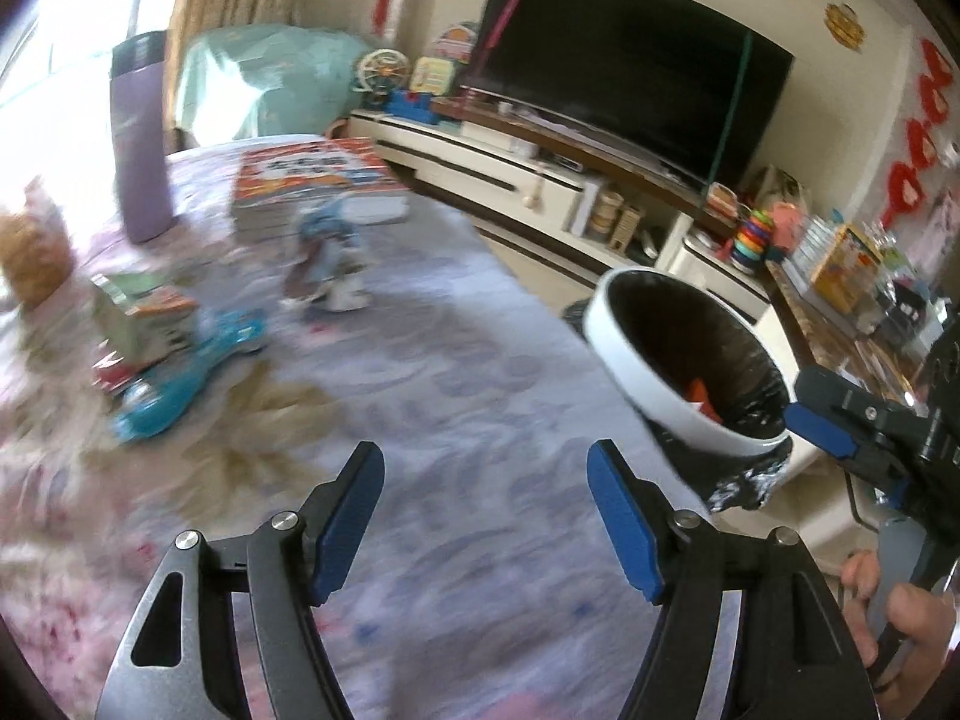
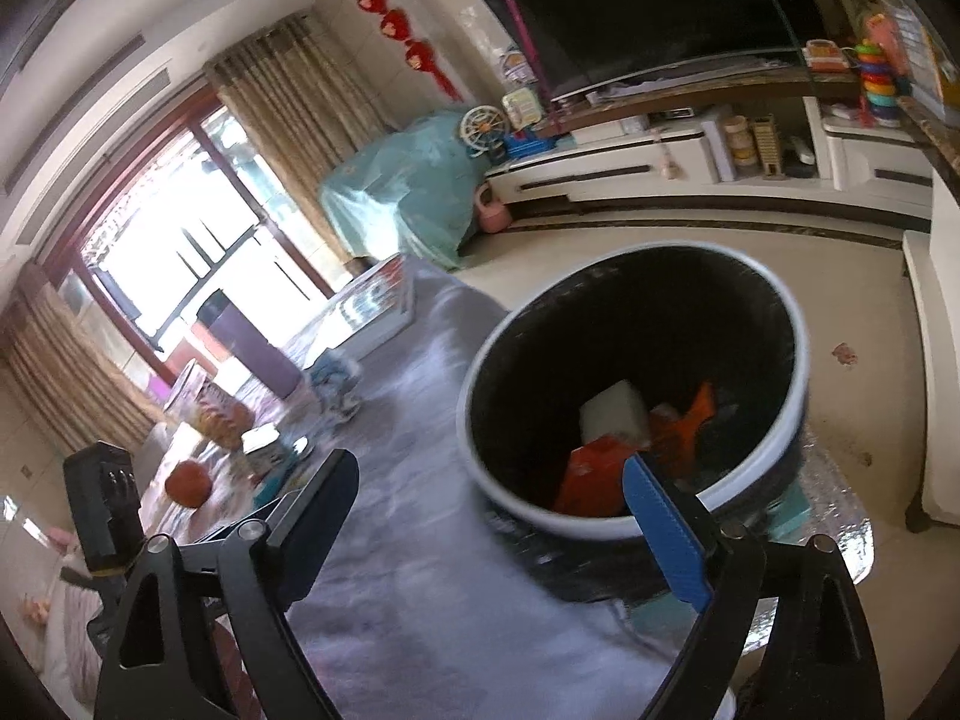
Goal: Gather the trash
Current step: 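Move both open tools back to the table toward the green carton, then grasp the green milk carton with the left tool while the right tool grasps the crumpled printed wrapper, then carry the green carton and printed wrapper with both tools over the bin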
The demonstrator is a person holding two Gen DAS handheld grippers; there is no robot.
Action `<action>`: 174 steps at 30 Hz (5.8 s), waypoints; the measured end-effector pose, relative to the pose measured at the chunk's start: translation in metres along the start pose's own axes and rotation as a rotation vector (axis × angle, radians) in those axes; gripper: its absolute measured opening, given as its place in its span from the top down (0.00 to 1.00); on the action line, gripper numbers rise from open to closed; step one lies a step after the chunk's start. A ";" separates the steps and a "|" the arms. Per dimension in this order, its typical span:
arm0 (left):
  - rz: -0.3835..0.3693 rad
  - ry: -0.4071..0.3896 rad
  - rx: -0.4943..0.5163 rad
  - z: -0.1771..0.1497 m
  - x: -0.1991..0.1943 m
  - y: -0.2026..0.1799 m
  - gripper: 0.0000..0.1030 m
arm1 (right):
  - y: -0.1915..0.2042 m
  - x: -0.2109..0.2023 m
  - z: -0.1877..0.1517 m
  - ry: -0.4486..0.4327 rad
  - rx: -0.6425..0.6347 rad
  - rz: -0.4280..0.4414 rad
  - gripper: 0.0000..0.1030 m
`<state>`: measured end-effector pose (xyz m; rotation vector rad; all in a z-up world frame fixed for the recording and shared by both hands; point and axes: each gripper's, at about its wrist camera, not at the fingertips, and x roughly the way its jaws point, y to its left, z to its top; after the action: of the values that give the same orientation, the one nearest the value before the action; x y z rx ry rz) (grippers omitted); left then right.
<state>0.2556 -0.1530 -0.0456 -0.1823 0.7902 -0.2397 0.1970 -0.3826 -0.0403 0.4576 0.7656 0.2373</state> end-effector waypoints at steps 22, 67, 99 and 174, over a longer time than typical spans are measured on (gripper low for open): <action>0.097 -0.024 -0.155 -0.012 -0.047 0.092 0.32 | 0.089 0.056 -0.040 0.120 -0.154 0.113 0.10; 0.286 -0.002 -0.230 0.085 0.067 0.157 0.25 | 0.110 0.228 0.026 0.243 -0.092 0.135 0.10; 0.102 -0.066 -0.079 0.050 0.005 0.097 0.70 | 0.095 0.132 0.002 0.164 -0.139 0.134 0.85; -0.079 0.069 0.231 0.032 0.029 -0.069 0.69 | -0.021 -0.019 -0.016 -0.055 0.055 -0.028 0.85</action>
<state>0.2878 -0.2253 -0.0259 0.0124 0.8180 -0.4114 0.1733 -0.4035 -0.0487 0.5036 0.7254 0.1766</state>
